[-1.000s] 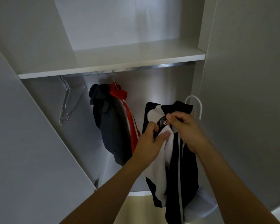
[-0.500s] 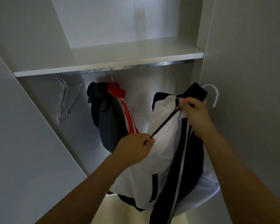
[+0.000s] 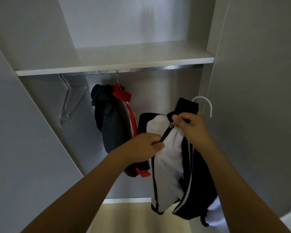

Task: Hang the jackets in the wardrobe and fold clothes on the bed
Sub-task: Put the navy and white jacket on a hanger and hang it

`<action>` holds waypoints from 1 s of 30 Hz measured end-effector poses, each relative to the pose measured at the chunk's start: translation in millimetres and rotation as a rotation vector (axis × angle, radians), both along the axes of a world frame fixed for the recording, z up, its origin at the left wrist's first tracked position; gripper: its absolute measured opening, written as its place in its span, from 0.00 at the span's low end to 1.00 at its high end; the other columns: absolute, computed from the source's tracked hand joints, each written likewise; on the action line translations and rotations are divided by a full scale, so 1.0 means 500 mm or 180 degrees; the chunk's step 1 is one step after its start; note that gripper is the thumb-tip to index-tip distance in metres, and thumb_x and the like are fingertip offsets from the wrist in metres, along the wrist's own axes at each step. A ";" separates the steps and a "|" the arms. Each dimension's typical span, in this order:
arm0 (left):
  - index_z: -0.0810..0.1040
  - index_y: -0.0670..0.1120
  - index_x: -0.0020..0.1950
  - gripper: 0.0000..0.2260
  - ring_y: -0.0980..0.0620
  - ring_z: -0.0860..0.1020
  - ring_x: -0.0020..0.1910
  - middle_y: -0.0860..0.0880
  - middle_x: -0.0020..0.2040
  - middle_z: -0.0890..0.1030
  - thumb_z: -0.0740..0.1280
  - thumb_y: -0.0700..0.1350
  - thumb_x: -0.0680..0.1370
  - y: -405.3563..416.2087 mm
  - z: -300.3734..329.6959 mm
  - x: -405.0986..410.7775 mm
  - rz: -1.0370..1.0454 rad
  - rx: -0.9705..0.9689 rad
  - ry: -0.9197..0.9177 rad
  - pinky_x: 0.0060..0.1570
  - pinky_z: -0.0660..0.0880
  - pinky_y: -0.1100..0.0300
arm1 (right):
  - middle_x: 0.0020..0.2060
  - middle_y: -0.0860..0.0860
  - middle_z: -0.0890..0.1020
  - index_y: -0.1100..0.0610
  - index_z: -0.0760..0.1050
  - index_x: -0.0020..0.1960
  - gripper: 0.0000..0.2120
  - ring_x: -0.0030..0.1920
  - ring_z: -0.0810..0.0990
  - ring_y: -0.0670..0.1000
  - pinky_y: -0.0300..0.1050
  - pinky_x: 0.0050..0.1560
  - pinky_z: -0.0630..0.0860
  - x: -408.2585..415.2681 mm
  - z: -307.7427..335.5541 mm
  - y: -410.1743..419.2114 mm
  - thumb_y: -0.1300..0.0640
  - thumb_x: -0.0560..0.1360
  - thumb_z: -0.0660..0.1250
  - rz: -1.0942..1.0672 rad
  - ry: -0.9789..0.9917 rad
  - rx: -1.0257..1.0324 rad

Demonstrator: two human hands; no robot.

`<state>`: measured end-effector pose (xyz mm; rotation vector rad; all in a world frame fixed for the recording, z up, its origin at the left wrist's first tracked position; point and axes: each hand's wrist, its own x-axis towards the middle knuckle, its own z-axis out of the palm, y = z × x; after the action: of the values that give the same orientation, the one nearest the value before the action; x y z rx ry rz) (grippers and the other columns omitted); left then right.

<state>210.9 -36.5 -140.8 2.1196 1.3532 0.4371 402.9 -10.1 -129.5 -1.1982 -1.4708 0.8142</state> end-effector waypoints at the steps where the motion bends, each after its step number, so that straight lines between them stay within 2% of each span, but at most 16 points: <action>1: 0.71 0.53 0.35 0.13 0.57 0.73 0.32 0.53 0.33 0.75 0.63 0.53 0.79 0.005 -0.002 -0.003 0.0126 0.0066 -0.0003 0.40 0.74 0.58 | 0.56 0.64 0.76 0.51 0.81 0.37 0.09 0.51 0.78 0.56 0.46 0.55 0.74 -0.003 0.003 -0.003 0.53 0.76 0.69 0.0080 0.0093 0.0006; 3: 0.73 0.55 0.44 0.06 0.58 0.75 0.40 0.55 0.42 0.76 0.65 0.56 0.76 0.015 -0.009 -0.002 0.0389 0.0382 -0.0195 0.45 0.74 0.59 | 0.52 0.63 0.77 0.52 0.81 0.37 0.10 0.47 0.78 0.52 0.41 0.50 0.72 -0.004 0.012 -0.011 0.52 0.76 0.68 0.0236 0.0225 0.0011; 5: 0.70 0.55 0.62 0.16 0.57 0.71 0.55 0.55 0.57 0.71 0.67 0.52 0.75 0.029 -0.016 0.002 0.0599 0.0572 -0.0664 0.57 0.69 0.60 | 0.46 0.58 0.80 0.52 0.82 0.37 0.10 0.44 0.79 0.48 0.38 0.48 0.73 -0.002 0.013 -0.022 0.53 0.76 0.68 0.0469 0.0287 -0.0048; 7: 0.66 0.52 0.70 0.21 0.59 0.62 0.62 0.56 0.62 0.65 0.65 0.46 0.77 0.051 -0.013 0.007 0.0754 0.0745 -0.0841 0.63 0.60 0.60 | 0.36 0.49 0.82 0.53 0.81 0.36 0.10 0.38 0.79 0.43 0.32 0.43 0.74 -0.005 0.012 -0.037 0.56 0.76 0.68 0.0767 0.0318 -0.0097; 8: 0.68 0.49 0.69 0.19 0.58 0.64 0.60 0.56 0.61 0.67 0.64 0.46 0.79 0.062 -0.008 0.007 0.0731 0.0784 -0.0698 0.63 0.59 0.60 | 0.33 0.46 0.82 0.54 0.81 0.36 0.11 0.37 0.79 0.41 0.30 0.41 0.73 -0.006 0.009 -0.043 0.57 0.76 0.67 0.0891 0.0342 -0.0125; 10: 0.77 0.43 0.56 0.10 0.53 0.74 0.49 0.51 0.49 0.77 0.61 0.47 0.81 0.076 -0.001 0.005 0.0552 0.0548 -0.0406 0.57 0.68 0.55 | 0.33 0.45 0.82 0.54 0.81 0.36 0.10 0.37 0.79 0.40 0.30 0.41 0.73 -0.002 0.005 -0.051 0.58 0.76 0.67 0.1038 0.0334 -0.0163; 12: 0.76 0.38 0.46 0.15 0.47 0.76 0.41 0.44 0.39 0.78 0.58 0.47 0.83 0.078 -0.002 0.001 0.0442 0.0360 -0.0394 0.48 0.72 0.52 | 0.33 0.45 0.82 0.53 0.81 0.36 0.11 0.38 0.79 0.40 0.29 0.42 0.73 0.007 0.007 -0.052 0.59 0.76 0.67 0.1052 0.0206 -0.0187; 15: 0.72 0.40 0.42 0.16 0.46 0.75 0.35 0.46 0.35 0.76 0.56 0.49 0.84 0.074 -0.017 -0.006 0.0460 0.1190 0.0241 0.38 0.71 0.53 | 0.37 0.46 0.83 0.50 0.82 0.36 0.11 0.40 0.79 0.40 0.33 0.47 0.73 0.022 0.011 -0.038 0.58 0.76 0.69 0.0896 -0.0252 -0.0125; 17: 0.70 0.44 0.39 0.15 0.49 0.71 0.30 0.50 0.31 0.72 0.57 0.48 0.83 0.076 -0.020 -0.007 0.0523 0.1893 0.0554 0.33 0.66 0.56 | 0.52 0.52 0.78 0.49 0.82 0.36 0.08 0.51 0.76 0.40 0.37 0.57 0.72 0.029 0.009 -0.028 0.57 0.74 0.71 0.0585 -0.0547 -0.0135; 18: 0.71 0.45 0.39 0.15 0.50 0.70 0.28 0.50 0.30 0.71 0.57 0.48 0.83 0.079 -0.017 -0.006 0.0548 0.2107 0.0639 0.33 0.65 0.57 | 0.57 0.50 0.72 0.50 0.82 0.37 0.07 0.53 0.72 0.35 0.31 0.60 0.68 0.029 0.008 -0.027 0.56 0.74 0.72 0.0441 -0.0630 -0.0147; 19: 0.71 0.44 0.39 0.15 0.50 0.70 0.28 0.50 0.30 0.70 0.57 0.48 0.83 0.084 -0.014 -0.004 0.0584 0.2232 0.0747 0.34 0.64 0.57 | 0.58 0.47 0.68 0.52 0.82 0.38 0.06 0.52 0.69 0.28 0.25 0.57 0.66 0.028 0.004 -0.029 0.56 0.74 0.72 0.0342 -0.0708 -0.0156; 20: 0.72 0.45 0.39 0.15 0.50 0.70 0.29 0.50 0.31 0.70 0.57 0.49 0.83 0.089 -0.011 -0.003 0.0623 0.2287 0.0898 0.36 0.64 0.57 | 0.55 0.45 0.67 0.53 0.82 0.38 0.06 0.49 0.68 0.26 0.24 0.54 0.67 0.025 0.000 -0.031 0.56 0.74 0.71 0.0272 -0.0808 -0.0185; 21: 0.71 0.45 0.40 0.15 0.50 0.69 0.30 0.50 0.32 0.70 0.56 0.49 0.83 0.094 -0.009 -0.005 0.0664 0.2317 0.1056 0.38 0.63 0.56 | 0.53 0.45 0.68 0.53 0.82 0.37 0.07 0.48 0.69 0.28 0.28 0.52 0.68 0.022 -0.006 -0.033 0.56 0.74 0.71 0.0225 -0.0916 -0.0242; 24: 0.72 0.45 0.41 0.14 0.50 0.69 0.34 0.50 0.34 0.70 0.56 0.48 0.84 0.097 -0.009 -0.017 0.0621 0.2443 0.1439 0.39 0.59 0.57 | 0.52 0.50 0.69 0.55 0.81 0.36 0.09 0.51 0.71 0.44 0.37 0.51 0.66 0.007 -0.018 -0.037 0.55 0.75 0.71 0.0234 -0.1098 -0.0411; 27: 0.74 0.42 0.39 0.11 0.45 0.73 0.32 0.46 0.32 0.74 0.63 0.42 0.81 0.084 -0.005 -0.023 0.0363 0.2709 0.1445 0.38 0.62 0.56 | 0.51 0.49 0.67 0.55 0.82 0.35 0.10 0.49 0.70 0.44 0.35 0.47 0.64 -0.008 -0.019 -0.034 0.53 0.74 0.71 0.0062 -0.1590 -0.0158; 30: 0.74 0.42 0.36 0.10 0.45 0.73 0.29 0.46 0.30 0.74 0.68 0.39 0.77 0.082 0.009 -0.033 0.0354 0.2964 0.1468 0.35 0.65 0.55 | 0.39 0.52 0.75 0.62 0.84 0.39 0.12 0.43 0.70 0.40 0.28 0.39 0.63 -0.011 0.000 -0.017 0.53 0.74 0.71 0.0145 -0.1843 -0.0152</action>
<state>194.6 4.4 -136.6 3.0441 1.7412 0.7659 397.4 -18.8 -129.3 -1.5210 -1.9547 0.5526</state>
